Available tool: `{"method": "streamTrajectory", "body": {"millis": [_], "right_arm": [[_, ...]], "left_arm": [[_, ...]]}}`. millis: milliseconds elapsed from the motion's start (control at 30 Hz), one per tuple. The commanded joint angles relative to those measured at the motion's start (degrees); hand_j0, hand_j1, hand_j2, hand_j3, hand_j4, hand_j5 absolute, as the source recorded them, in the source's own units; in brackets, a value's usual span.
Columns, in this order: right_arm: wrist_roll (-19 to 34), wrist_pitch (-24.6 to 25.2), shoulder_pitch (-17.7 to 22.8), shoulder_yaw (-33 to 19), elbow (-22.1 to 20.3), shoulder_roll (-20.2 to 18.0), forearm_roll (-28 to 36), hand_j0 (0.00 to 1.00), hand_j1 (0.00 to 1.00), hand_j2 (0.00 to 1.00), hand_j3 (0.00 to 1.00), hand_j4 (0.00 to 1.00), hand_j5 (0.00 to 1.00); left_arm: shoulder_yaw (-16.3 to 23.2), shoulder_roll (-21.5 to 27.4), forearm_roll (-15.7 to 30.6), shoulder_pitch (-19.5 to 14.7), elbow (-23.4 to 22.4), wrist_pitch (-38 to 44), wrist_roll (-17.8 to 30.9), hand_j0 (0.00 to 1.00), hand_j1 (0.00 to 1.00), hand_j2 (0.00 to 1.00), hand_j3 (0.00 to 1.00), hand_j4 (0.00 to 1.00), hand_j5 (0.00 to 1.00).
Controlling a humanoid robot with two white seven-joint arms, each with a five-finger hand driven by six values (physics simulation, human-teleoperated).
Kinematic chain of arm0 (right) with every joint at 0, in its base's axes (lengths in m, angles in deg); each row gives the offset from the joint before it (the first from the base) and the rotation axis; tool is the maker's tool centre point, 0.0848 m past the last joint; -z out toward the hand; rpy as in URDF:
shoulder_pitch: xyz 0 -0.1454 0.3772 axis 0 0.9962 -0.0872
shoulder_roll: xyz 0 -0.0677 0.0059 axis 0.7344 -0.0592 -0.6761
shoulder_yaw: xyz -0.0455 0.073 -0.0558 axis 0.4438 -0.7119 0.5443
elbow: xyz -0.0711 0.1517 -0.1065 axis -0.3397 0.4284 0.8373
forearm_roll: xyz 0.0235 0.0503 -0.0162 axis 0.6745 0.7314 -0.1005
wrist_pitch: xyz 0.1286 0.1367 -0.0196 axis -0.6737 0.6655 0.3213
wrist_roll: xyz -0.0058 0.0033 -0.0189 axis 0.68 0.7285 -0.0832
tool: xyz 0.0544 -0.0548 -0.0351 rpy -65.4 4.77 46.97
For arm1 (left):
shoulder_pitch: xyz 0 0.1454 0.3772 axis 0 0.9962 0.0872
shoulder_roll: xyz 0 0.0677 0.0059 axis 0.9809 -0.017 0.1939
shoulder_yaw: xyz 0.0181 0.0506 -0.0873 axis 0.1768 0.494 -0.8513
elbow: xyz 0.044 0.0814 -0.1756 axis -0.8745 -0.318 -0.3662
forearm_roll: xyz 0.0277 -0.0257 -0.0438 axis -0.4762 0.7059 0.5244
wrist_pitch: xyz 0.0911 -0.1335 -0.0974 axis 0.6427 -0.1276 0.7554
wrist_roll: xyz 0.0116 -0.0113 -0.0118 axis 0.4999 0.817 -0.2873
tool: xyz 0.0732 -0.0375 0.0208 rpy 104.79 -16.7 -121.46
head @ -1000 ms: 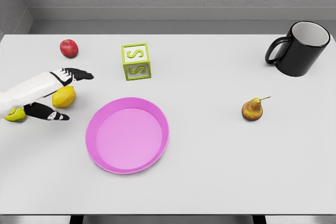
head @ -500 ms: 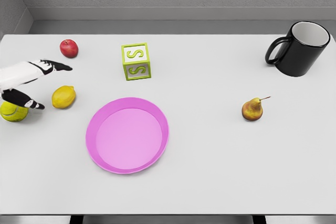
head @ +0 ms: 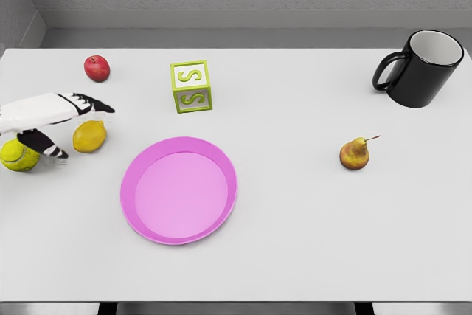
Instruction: Put the lemon on the plate with left arm
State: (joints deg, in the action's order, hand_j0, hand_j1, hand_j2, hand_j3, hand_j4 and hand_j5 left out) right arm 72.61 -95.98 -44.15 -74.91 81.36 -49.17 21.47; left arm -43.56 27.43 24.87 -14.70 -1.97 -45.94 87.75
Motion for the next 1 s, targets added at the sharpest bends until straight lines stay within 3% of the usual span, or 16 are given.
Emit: {"method": "streamTrajectory", "body": {"millis": [0,100,167,400,467,967], "right_arm": [[0.0,0.0,0.0,0.0,0.0,0.0,0.03,1.0,1.0,1.0,1.0,1.0,1.0],[0.0,0.0,0.0,0.0,0.0,0.0,0.03,1.0,1.0,1.0,1.0,1.0,1.0],[0.0,0.0,0.0,0.0,0.0,0.0,0.03,1.0,1.0,1.0,1.0,1.0,1.0],[0.0,0.0,0.0,0.0,0.0,0.0,0.03,1.0,1.0,1.0,1.0,1.0,1.0],[0.0,0.0,0.0,0.0,0.0,0.0,0.03,1.0,1.0,1.0,1.0,1.0,1.0],[0.0,0.0,0.0,0.0,0.0,0.0,0.03,1.0,1.0,1.0,1.0,1.0,1.0]], "left_arm": [[2.15,-0.37,-1.18,-0.09,-1.78,0.1,-0.01,1.0,1.0,1.0,1.0,1.0,1.0],[2.23,-2.21,-3.9,-0.62,-2.66,0.1,-0.01,1.0,1.0,1.0,1.0,1.0,1.0],[2.5,-4.05,-4.95,-1.84,-6.26,0.1,-0.01,1.0,1.0,1.0,1.0,1.0,1.0],[3.02,-5.73,-5.22,-3.6,-9.78,0.1,-0.01,1.0,1.0,1.0,1.0,1.0,1.0],[4.69,-6.43,-5.22,-4.92,-10.04,0.1,-0.01,1.0,1.0,1.0,1.0,1.0,1.0],[5.49,-6.43,-5.39,-5.89,-11.8,0.1,-0.01,1.0,1.0,1.0,1.0,1.0,1.0]]}}
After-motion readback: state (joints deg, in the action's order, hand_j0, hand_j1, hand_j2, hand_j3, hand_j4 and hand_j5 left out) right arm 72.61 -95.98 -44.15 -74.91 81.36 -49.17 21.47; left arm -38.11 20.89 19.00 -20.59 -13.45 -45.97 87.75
